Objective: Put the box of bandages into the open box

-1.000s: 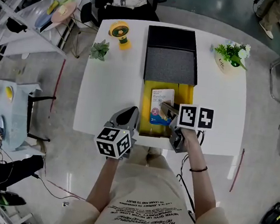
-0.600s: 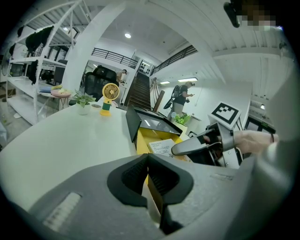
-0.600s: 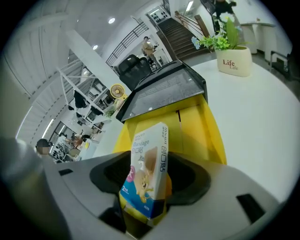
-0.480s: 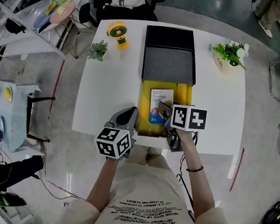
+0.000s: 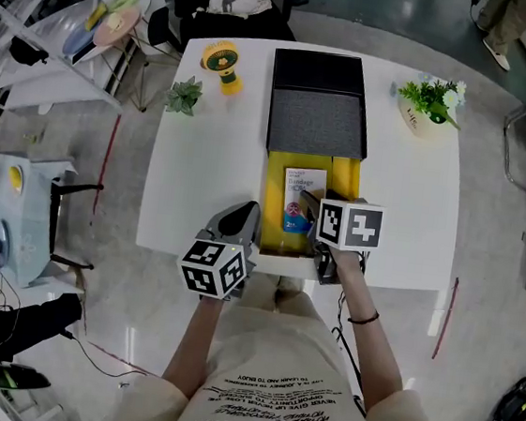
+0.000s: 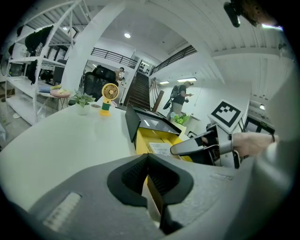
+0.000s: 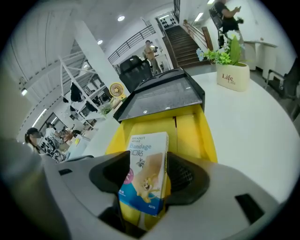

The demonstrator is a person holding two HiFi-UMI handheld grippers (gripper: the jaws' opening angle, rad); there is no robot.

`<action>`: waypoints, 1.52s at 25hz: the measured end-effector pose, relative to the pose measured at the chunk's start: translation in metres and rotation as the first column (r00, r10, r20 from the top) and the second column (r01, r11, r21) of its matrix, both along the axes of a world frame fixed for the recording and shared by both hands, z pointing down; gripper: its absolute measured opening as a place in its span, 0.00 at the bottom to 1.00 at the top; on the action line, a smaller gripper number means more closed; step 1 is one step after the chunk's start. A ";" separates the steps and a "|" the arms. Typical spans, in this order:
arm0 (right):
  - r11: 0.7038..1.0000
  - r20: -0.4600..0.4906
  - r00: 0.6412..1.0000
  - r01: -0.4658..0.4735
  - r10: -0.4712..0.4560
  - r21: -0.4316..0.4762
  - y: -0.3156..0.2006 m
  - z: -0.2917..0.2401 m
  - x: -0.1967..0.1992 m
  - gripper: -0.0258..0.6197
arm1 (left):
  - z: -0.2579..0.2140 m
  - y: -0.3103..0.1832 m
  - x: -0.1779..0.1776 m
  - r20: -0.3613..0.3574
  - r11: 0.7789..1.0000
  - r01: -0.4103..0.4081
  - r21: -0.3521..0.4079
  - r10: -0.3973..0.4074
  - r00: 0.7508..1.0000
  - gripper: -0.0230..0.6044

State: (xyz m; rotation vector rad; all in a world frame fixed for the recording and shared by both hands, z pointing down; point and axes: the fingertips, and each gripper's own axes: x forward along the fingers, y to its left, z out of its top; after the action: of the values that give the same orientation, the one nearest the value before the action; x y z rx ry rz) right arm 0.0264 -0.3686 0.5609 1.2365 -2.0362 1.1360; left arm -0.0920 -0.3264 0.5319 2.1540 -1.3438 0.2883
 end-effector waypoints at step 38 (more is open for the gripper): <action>0.772 0.196 0.975 -0.046 -0.103 0.634 0.046 -0.167 0.026 0.04 | -0.137 0.016 0.010 0.104 0.902 -0.144 0.407 0.111 0.988 0.07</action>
State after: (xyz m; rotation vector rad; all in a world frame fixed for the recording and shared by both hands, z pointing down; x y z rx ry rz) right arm 0.0527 -0.3231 0.3938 1.4128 -2.7389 0.5765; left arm -0.0817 -0.3102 0.3954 2.6137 -1.4084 0.1476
